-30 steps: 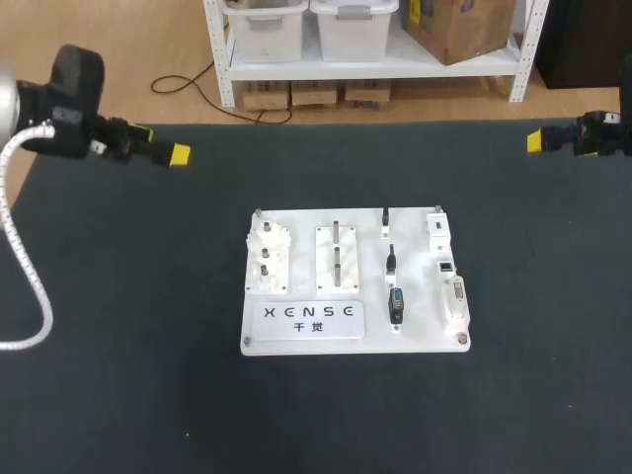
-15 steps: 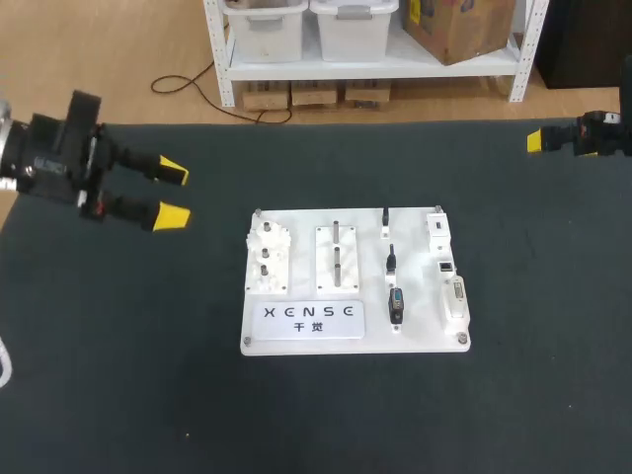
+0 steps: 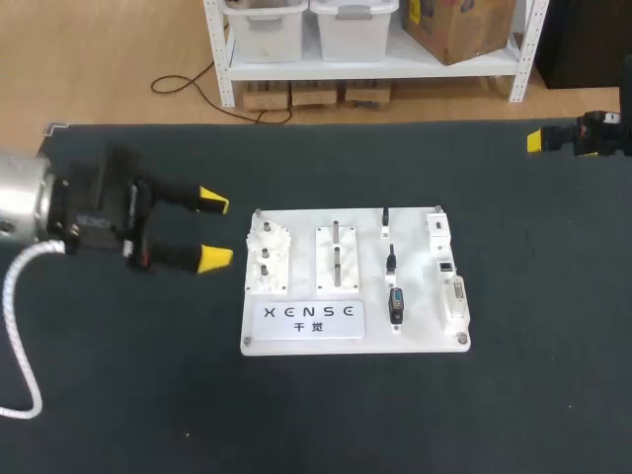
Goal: Insert the Ethernet cable into its matching sockets.
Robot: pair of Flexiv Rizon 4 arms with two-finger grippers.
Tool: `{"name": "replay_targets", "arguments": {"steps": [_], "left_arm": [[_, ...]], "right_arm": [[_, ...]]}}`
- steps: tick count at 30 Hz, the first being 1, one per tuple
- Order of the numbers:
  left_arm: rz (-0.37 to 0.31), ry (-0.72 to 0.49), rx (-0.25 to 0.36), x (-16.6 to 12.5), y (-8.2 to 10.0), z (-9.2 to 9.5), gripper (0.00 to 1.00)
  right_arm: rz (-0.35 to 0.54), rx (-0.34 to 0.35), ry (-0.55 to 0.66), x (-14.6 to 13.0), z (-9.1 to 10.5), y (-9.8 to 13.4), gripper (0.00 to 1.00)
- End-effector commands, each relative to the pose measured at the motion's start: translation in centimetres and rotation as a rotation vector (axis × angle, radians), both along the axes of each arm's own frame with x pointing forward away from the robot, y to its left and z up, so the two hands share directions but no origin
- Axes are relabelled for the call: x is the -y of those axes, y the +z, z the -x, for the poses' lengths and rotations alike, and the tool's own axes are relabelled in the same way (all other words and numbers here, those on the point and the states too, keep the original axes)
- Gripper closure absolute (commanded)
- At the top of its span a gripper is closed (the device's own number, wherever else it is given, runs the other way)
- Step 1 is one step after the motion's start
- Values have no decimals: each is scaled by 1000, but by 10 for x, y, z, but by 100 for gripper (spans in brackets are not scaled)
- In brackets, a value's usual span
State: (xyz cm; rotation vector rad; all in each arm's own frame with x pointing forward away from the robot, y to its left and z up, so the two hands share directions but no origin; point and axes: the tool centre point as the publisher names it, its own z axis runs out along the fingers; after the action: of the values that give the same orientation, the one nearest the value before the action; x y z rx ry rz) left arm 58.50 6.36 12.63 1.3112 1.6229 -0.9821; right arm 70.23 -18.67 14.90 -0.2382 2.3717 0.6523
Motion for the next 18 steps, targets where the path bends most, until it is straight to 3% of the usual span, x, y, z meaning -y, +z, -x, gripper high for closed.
{"name": "replay_targets", "arguments": {"steps": [1, 12, 18], "left_arm": [[-25, 98, 51, 19, -10, 3, 0], [-93, 37, 63, 41, -21, -5, 0], [-108, -18, 41, 49, -29, -15, 0]], "right_arm": [[2, 0, -1, 0, 1, 0, 0], [2, 0, -1, 0, 1, 0, 0], [2, 0, -1, 0, 1, 0, 0]]}}
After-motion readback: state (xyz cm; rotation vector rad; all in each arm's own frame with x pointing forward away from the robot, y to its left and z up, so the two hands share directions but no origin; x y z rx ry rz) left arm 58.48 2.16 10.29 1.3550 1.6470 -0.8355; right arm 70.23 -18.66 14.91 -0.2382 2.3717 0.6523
